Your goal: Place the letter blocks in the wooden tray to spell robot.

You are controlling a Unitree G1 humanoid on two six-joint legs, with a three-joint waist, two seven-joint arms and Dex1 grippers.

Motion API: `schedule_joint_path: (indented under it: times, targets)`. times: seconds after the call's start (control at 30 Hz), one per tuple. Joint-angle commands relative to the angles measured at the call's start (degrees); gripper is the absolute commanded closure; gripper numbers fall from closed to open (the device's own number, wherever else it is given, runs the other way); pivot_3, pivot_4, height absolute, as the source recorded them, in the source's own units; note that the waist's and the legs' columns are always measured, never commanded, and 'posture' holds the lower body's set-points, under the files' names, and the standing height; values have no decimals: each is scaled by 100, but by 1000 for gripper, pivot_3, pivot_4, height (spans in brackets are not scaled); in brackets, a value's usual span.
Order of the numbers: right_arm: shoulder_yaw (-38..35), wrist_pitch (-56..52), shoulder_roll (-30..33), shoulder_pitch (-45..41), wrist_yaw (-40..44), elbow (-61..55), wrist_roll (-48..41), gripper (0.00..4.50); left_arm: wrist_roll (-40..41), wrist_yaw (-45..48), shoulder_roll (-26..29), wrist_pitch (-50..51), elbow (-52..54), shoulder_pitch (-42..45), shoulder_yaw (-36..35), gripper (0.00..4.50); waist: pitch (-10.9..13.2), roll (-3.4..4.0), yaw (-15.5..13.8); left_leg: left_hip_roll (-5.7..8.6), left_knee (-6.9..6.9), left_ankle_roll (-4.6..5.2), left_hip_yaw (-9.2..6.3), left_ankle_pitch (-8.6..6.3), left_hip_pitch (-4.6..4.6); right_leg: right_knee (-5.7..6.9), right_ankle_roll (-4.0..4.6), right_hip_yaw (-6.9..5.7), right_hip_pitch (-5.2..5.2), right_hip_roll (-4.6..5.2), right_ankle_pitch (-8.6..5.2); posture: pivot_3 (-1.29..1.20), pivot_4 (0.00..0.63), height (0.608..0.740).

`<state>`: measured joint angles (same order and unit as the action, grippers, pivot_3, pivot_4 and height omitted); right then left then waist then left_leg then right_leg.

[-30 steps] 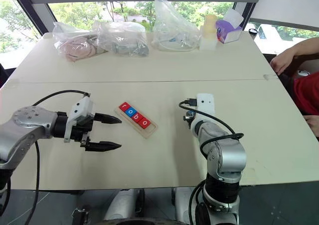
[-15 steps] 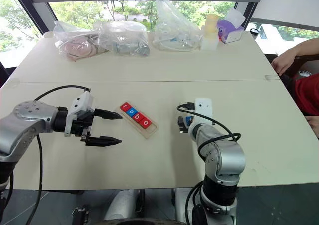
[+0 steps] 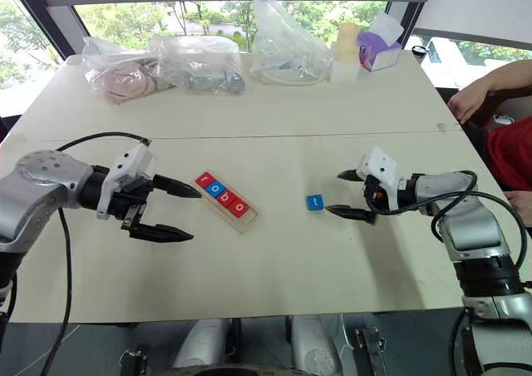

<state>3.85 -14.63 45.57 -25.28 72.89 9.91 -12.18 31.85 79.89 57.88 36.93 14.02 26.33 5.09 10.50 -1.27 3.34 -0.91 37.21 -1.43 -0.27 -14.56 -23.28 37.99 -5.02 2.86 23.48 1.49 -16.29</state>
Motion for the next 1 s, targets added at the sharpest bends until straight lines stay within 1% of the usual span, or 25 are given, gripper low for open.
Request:
schedule_joint_path:
  times: [0.03,0.13,0.23,0.4,0.5,0.67,0.7,0.73,0.83,0.87,0.93,1.0]
  targets:
    - [370,966,-176,-457,507,877,261,77,76,29,251,33,354,-229,-267,0,0,0,27,-2,1,0,-1,0,0,1,0,1,0,0,0,0,150,735]
    - [636,1560,-360,-781,644,1680,542,77,158,-72,406,133,528,-499,-498,0,1,-1,7,-1,2,-1,-4,0,0,3,0,1,-1,4,0,0,150,735]
    - [749,1974,-519,-1114,699,2431,715,77,254,-178,505,250,690,-720,-726,0,1,0,-9,0,4,-1,-4,1,-1,3,0,1,-1,8,1,0,150,735]
    - [803,2484,-693,-1433,760,3251,878,77,361,-313,558,364,819,-883,-891,0,1,0,-34,0,9,-3,-4,2,13,5,2,1,-14,10,1,0,150,735]
    - [798,2577,-821,-1555,811,3470,866,857,353,-364,539,364,817,-895,-858,0,1,0,-26,0,8,-3,-1,2,32,5,3,1,-32,10,2,0,150,735]
    - [763,2518,-886,-1516,781,3472,851,3355,284,-358,512,286,654,-835,-784,0,1,0,-23,-1,-3,-4,1,2,84,4,6,3,-78,10,0,0,150,735]
    - [727,2397,-878,-1488,734,3382,817,3408,261,-351,509,259,607,-826,-774,0,1,0,-23,-1,-3,-4,0,2,85,4,7,3,-79,10,0,0,150,735]
    - [659,2164,-871,-1441,694,3195,721,3408,238,-356,507,236,566,-823,-769,0,1,0,-25,-1,-3,-4,0,2,85,4,6,3,-79,10,0,0,150,735]
    - [335,653,-917,-1092,133,1675,275,3408,67,-406,525,60,381,-851,-762,0,1,1,-53,-2,-3,-4,-1,2,84,5,6,4,-77,13,1,0,150,735]
    - [257,63,-927,-955,-33,1084,102,3408,19,-414,530,4,330,-858,-756,0,2,2,-63,-2,-5,-4,0,2,82,6,6,6,-73,15,0,0,150,735]
    - [299,-1404,-950,-566,-738,-595,122,3408,-116,-435,522,-141,156,-853,-726,0,4,5,-86,-2,-10,-4,-1,2,75,10,7,7,-62,17,0,0,150,735]
    - [314,-2542,-1067,-307,-1377,-1777,83,3408,-213,-460,486,-239,47,-826,-683,0,3,5,-95,-3,-13,-4,-6,1,66,13,9,7,-51,18,-1,0,150,735]
